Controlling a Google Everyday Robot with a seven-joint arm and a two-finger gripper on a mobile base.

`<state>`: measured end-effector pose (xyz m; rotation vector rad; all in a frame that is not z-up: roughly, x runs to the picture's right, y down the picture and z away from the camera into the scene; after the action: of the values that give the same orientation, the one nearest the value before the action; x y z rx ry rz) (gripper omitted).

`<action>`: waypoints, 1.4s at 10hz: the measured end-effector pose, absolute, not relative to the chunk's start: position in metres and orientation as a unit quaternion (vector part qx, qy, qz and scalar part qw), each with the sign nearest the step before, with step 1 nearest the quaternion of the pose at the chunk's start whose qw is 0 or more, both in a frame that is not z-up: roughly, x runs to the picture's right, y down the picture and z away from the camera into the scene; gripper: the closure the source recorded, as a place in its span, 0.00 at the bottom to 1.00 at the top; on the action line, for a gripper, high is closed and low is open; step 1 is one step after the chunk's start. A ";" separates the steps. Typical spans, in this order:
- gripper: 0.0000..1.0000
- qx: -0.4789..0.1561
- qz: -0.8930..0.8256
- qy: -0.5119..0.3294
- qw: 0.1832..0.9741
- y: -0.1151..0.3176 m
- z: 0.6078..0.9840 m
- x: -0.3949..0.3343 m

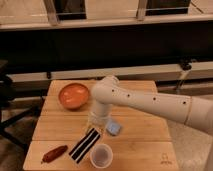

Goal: Place the eraser in the ceramic cup

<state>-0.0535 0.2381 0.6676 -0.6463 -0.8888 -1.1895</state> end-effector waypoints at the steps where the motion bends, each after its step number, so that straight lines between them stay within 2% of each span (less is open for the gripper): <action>1: 0.96 -0.287 -0.533 -0.398 0.689 0.236 0.668 -0.056; 6: 0.96 -0.283 -0.540 -0.396 0.687 0.224 0.663 -0.064; 14: 0.96 -0.290 -0.546 -0.360 0.699 0.203 0.626 -0.046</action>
<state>-0.0462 0.2029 0.6255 -0.6455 -0.8022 -1.2164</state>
